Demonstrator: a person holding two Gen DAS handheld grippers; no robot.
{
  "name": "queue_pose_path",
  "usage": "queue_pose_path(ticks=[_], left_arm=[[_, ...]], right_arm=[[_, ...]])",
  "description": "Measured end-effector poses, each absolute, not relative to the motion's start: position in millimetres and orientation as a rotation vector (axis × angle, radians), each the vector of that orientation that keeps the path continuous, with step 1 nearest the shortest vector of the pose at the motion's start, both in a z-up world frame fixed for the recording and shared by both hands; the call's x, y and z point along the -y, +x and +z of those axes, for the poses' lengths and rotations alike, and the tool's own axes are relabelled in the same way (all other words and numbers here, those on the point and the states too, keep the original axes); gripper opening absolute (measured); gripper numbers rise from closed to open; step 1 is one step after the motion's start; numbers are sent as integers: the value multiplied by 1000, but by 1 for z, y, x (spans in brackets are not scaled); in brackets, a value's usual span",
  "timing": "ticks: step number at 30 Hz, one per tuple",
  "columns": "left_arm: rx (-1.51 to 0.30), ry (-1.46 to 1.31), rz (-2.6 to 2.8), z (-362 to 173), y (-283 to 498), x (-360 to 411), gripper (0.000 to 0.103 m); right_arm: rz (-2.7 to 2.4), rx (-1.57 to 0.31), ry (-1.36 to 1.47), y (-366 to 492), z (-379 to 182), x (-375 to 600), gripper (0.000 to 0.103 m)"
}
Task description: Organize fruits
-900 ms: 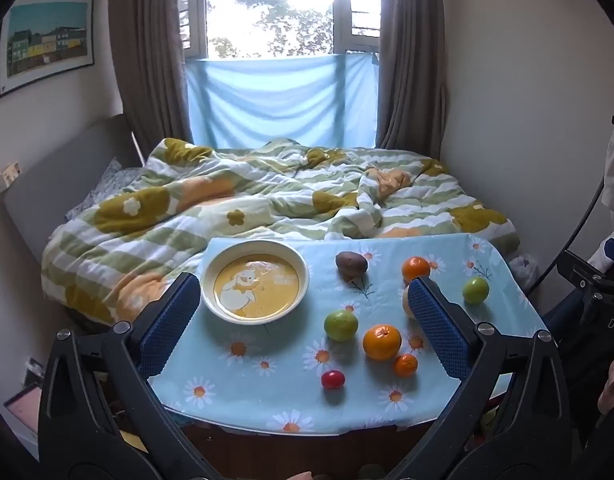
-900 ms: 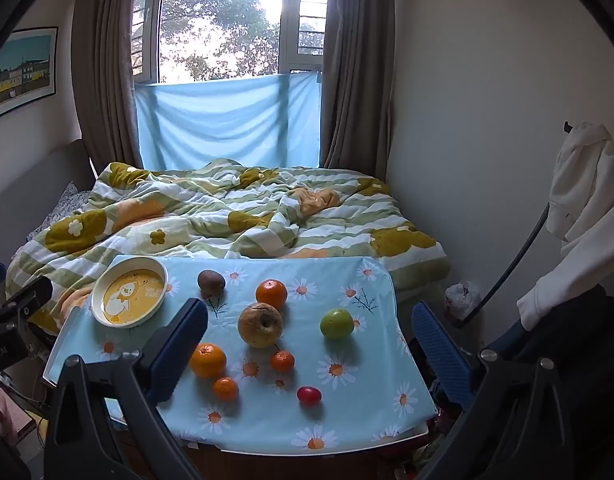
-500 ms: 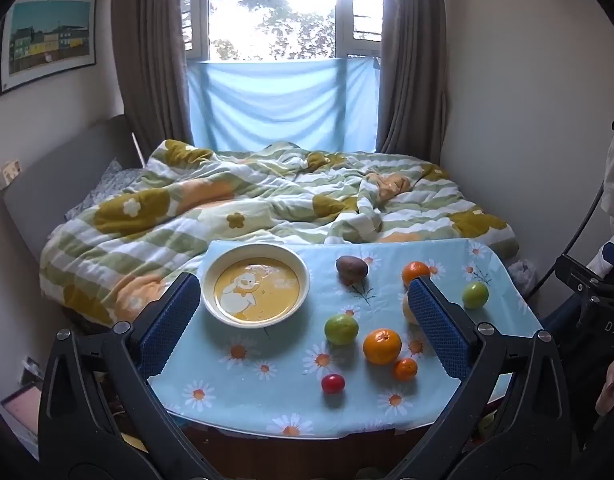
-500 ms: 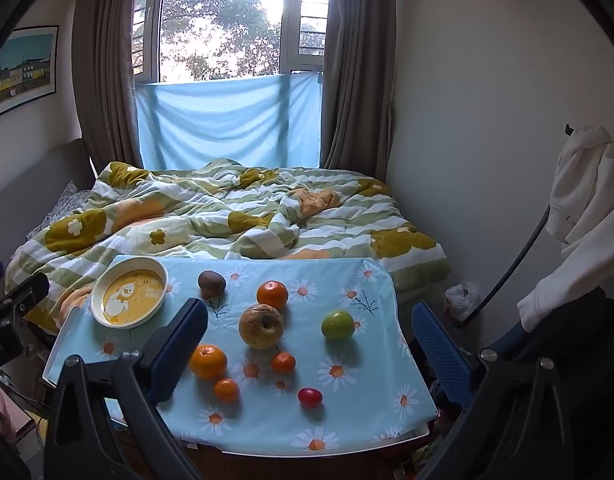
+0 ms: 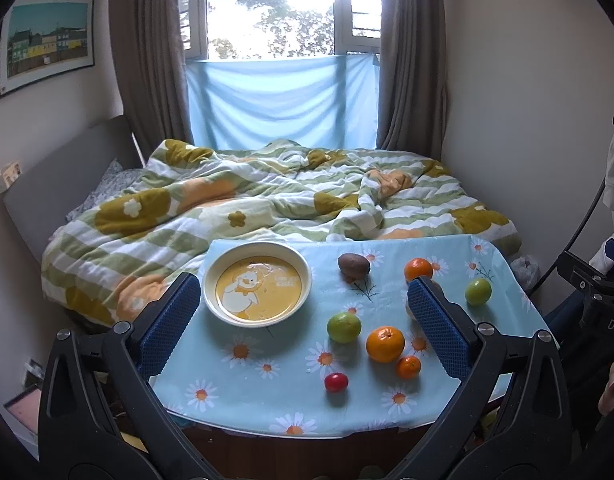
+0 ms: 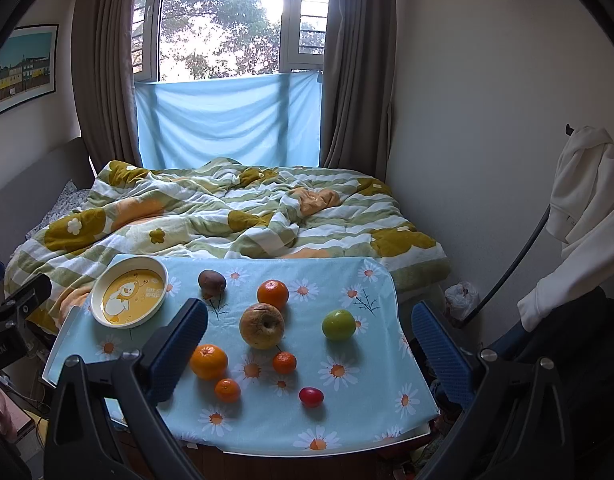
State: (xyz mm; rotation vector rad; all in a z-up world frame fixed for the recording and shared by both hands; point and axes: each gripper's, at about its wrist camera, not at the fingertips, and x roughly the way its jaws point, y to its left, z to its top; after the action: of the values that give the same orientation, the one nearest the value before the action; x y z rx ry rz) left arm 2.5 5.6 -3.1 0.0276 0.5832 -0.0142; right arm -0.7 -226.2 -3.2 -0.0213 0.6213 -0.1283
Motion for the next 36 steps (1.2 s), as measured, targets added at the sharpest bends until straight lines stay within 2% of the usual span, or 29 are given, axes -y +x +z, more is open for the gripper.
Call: queue_pose_path(ticks=[36], left_arm=[[-579,19,-18,-2,1,-11,103]], right_arm=[[-129,-623,-20,-2,-4,223,102]])
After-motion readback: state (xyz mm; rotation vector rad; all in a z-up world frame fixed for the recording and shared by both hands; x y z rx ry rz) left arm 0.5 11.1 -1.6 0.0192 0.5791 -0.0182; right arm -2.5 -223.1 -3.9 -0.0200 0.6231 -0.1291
